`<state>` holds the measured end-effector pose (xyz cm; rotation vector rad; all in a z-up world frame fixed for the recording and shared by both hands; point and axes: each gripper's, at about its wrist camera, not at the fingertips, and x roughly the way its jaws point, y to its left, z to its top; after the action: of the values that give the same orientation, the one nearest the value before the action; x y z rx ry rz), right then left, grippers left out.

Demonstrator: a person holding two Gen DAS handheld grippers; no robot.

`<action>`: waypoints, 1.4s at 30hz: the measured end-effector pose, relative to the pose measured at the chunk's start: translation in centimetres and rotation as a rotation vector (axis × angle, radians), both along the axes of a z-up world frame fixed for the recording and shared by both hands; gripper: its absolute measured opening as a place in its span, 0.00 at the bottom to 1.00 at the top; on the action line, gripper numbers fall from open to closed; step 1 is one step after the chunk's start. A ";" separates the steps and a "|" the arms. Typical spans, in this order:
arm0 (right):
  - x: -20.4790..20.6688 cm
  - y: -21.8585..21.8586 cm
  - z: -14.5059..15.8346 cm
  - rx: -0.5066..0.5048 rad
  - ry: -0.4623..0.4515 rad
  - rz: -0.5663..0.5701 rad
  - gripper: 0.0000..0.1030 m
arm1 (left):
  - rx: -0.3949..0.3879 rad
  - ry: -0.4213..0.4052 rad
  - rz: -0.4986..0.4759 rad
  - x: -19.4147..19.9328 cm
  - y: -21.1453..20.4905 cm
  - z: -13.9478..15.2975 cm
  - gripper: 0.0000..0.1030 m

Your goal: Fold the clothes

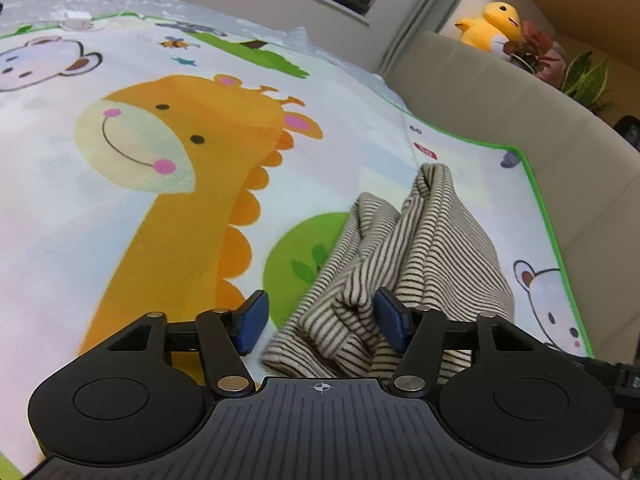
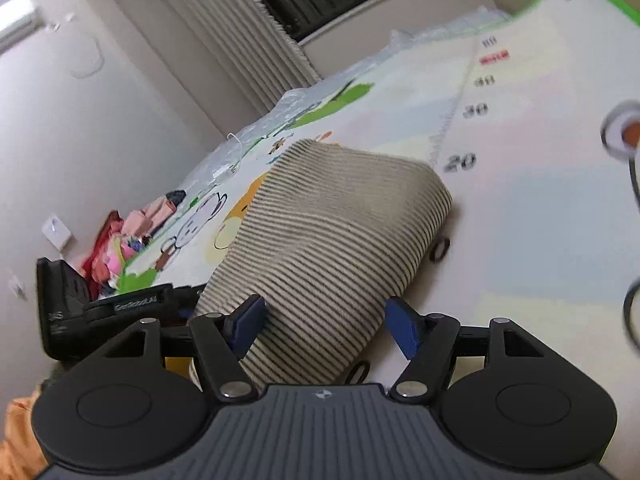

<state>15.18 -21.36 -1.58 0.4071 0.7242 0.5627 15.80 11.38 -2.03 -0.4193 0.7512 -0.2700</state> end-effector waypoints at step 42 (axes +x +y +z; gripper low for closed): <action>-4.1 4.8 2.3 -0.146 -0.182 0.166 0.17 | -0.086 0.056 -0.194 -5.2 -6.1 -1.2 0.43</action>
<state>11.09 -16.52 0.76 0.1586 0.6226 0.6890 10.62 5.33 -3.22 -0.4371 0.8384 -0.4753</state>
